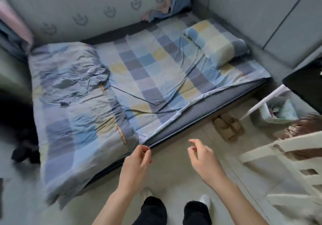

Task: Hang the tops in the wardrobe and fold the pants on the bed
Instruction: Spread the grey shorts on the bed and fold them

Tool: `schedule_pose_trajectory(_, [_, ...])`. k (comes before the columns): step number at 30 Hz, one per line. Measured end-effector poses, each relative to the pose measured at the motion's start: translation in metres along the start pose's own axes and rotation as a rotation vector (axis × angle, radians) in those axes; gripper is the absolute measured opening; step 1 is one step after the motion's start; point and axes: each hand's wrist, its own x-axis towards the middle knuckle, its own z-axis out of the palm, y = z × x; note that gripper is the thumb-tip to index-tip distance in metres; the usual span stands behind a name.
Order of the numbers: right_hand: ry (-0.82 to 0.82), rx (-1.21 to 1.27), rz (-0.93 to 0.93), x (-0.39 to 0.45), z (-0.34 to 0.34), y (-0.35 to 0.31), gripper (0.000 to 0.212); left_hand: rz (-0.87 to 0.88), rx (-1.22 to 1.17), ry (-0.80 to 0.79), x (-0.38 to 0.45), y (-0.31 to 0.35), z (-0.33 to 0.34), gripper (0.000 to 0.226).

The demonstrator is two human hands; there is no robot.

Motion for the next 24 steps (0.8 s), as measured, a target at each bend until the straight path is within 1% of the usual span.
schedule_pose_trajectory(4, [-0.123, -0.012, -0.066, 0.029, 0.07, -0.069, 0.033, -0.097, -0.018, 0.101, 0.014, -0.053, -0.072, 0.014])
schedule_pose_trajectory(9, [-0.235, -0.086, -0.172, 0.071, 0.119, -0.129, 0.034, -0.257, -0.064, 0.21, 0.027, -0.106, -0.124, 0.015])
schedule_pose_trajectory(12, [-0.272, -0.105, -0.232, 0.104, 0.134, -0.153, 0.034, -0.343, -0.101, 0.244, 0.039, -0.124, -0.133, 0.017])
schedule_pose_trajectory(17, [-0.344, -0.127, -0.281, 0.161, 0.152, -0.177, 0.034, -0.414, -0.155, 0.25, 0.074, -0.13, -0.135, 0.018])
schedule_pose_trajectory(21, [-0.443, -0.174, -0.297, 0.234, 0.169, -0.201, 0.038, -0.464, -0.119, 0.302, 0.135, -0.129, -0.149, 0.018])
schedule_pose_trajectory(24, [-0.463, -0.206, -0.335, 0.291, 0.181, -0.22, 0.037, -0.472, -0.072, 0.315, 0.187, -0.126, -0.163, 0.013])
